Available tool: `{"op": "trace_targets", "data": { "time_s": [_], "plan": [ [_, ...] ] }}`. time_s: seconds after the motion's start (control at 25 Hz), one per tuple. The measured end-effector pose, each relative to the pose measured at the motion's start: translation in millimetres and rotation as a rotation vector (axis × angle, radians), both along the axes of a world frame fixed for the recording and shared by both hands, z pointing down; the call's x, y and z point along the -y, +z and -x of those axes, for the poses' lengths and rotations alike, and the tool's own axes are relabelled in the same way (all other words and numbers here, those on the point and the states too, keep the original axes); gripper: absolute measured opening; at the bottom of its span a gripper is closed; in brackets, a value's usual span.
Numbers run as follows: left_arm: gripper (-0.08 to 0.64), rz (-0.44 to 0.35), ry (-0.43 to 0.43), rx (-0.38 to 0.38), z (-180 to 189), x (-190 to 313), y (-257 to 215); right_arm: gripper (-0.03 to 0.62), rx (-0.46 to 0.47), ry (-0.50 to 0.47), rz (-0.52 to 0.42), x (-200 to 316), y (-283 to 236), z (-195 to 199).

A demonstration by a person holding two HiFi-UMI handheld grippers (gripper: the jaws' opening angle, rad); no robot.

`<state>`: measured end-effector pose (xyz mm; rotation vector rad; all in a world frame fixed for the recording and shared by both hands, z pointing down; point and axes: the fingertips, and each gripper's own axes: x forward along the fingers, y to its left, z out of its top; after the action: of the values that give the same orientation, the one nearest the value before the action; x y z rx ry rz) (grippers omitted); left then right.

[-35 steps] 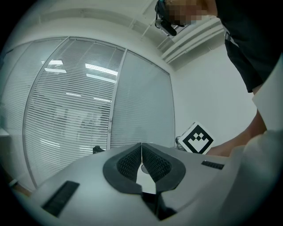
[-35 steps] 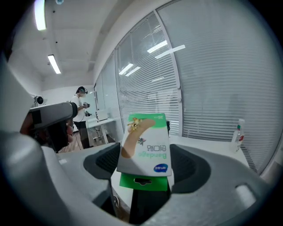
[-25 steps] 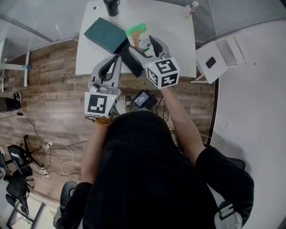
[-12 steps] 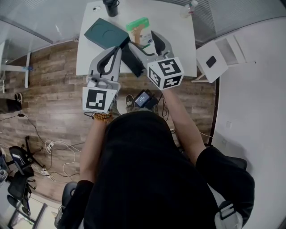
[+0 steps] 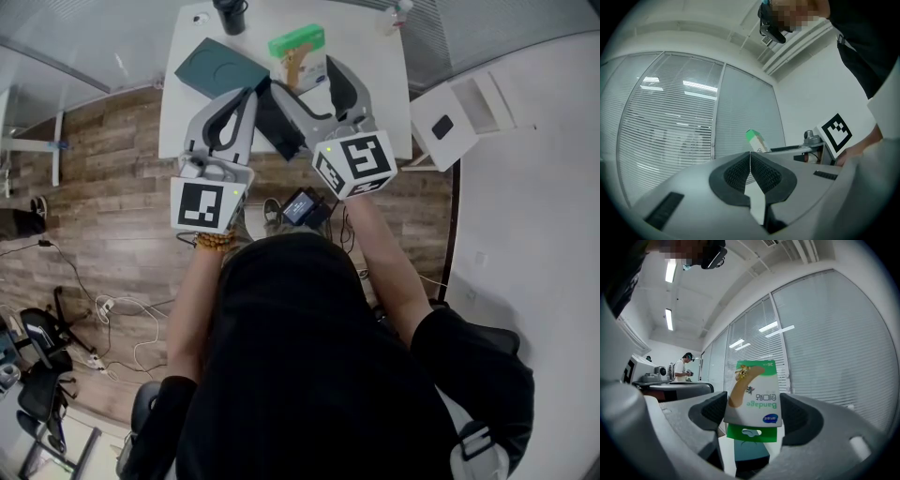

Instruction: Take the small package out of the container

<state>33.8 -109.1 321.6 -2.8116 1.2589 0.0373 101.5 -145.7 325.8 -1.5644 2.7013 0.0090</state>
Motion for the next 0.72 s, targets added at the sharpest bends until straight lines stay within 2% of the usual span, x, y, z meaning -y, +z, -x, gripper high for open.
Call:
{"op": "trace_targets", "data": {
  "time_s": [0.32,0.72],
  "plan": [
    [0.002,-0.019,0.005,-0.005,-3.0,0.4,-7.9,0.348,0.000,-0.012,-0.026,-6.5,-9.5,2.0],
    [0.002,0.001,0.000,0.003,-2.5,3.8,-0.9,0.348,0.005,-0.040,-0.065,-11.8,-10.2,3.8]
  ]
}}
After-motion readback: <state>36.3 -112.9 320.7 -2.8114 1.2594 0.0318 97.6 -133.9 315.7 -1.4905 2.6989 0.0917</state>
